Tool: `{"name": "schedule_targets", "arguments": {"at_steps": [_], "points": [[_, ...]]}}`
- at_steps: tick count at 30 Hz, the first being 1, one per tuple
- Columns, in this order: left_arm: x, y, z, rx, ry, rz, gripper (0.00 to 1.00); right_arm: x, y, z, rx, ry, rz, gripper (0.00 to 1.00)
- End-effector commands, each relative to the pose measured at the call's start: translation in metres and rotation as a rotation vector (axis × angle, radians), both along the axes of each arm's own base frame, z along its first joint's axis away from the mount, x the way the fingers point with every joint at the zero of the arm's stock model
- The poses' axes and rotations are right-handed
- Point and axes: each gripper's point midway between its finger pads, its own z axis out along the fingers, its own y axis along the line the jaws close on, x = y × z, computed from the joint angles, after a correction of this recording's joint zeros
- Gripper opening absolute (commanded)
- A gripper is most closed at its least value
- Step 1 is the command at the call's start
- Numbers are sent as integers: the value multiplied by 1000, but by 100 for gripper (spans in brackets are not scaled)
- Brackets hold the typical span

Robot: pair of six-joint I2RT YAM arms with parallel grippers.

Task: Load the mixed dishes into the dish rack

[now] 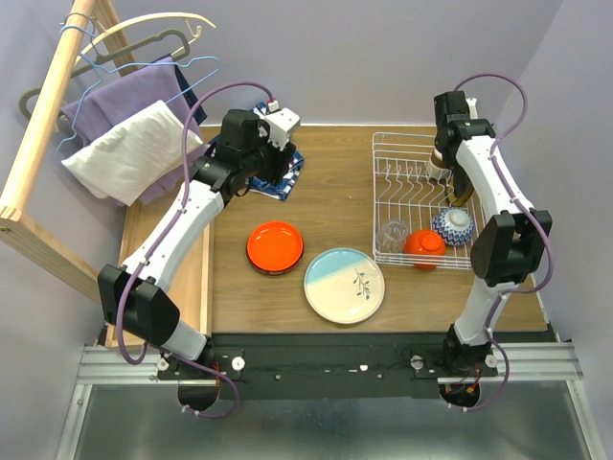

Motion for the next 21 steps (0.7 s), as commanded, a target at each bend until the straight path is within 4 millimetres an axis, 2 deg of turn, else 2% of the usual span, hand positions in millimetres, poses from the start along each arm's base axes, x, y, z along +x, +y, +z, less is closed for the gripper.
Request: {"name": "schedule_targets", "arguments": {"at_steps": [1, 4, 8, 13, 14, 15, 17, 18, 21], "points": [[0, -3, -2, -8, 3, -8, 62, 3, 4, -21, 36, 38, -7, 0], [-3, 0, -19, 20, 30, -7, 67, 0, 4, -33, 37, 74, -3, 1], [-9, 3, -38, 42, 66, -9, 67, -3, 6, -46, 44, 106, 4, 0], [-11, 5, -42, 50, 71, -15, 67, 1, 4, -49, 39, 110, 2, 0], [-11, 4, -43, 51, 73, -15, 67, 2, 4, -50, 39, 111, 2, 3], [-11, 4, -44, 52, 74, -15, 67, 3, 5, -49, 36, 109, 2, 16], [-11, 4, -46, 54, 78, -17, 68, 3, 6, -51, 39, 119, 11, 31], [-11, 5, -48, 56, 82, -16, 68, 4, 7, -50, 52, 117, 18, 47], [-13, 5, -51, 59, 92, -18, 68, 4, 8, -45, 53, 111, 22, 57]]}}
